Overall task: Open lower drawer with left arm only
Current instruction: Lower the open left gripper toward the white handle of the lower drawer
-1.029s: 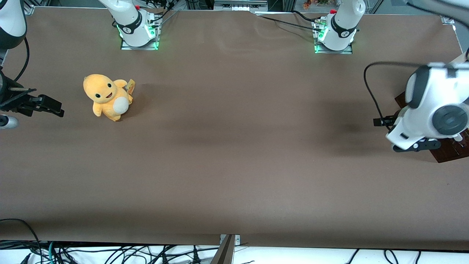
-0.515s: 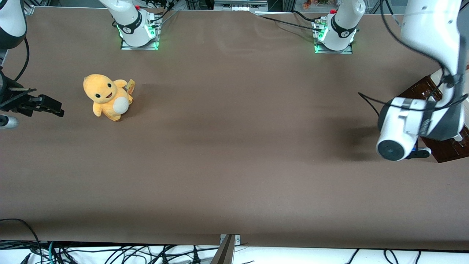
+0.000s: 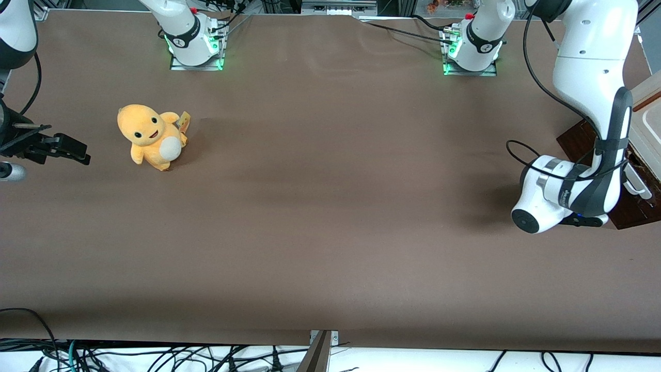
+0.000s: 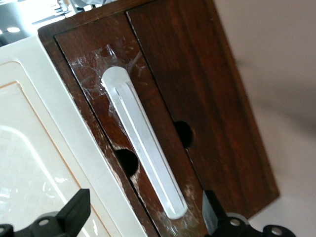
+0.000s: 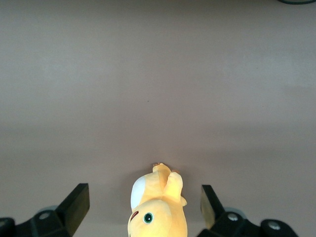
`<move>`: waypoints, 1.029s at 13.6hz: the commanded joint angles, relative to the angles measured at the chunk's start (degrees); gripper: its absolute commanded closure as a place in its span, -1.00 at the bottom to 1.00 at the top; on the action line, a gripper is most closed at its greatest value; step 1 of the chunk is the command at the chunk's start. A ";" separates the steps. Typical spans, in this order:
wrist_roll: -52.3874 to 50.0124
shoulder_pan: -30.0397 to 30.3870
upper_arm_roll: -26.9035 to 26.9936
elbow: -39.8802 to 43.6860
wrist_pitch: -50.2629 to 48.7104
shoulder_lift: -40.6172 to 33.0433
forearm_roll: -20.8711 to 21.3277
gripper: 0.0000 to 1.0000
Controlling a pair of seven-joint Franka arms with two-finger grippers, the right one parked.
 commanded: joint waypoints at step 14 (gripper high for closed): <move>0.25 4.00 0.45 1.47 -0.72 7.11 12.07 0.65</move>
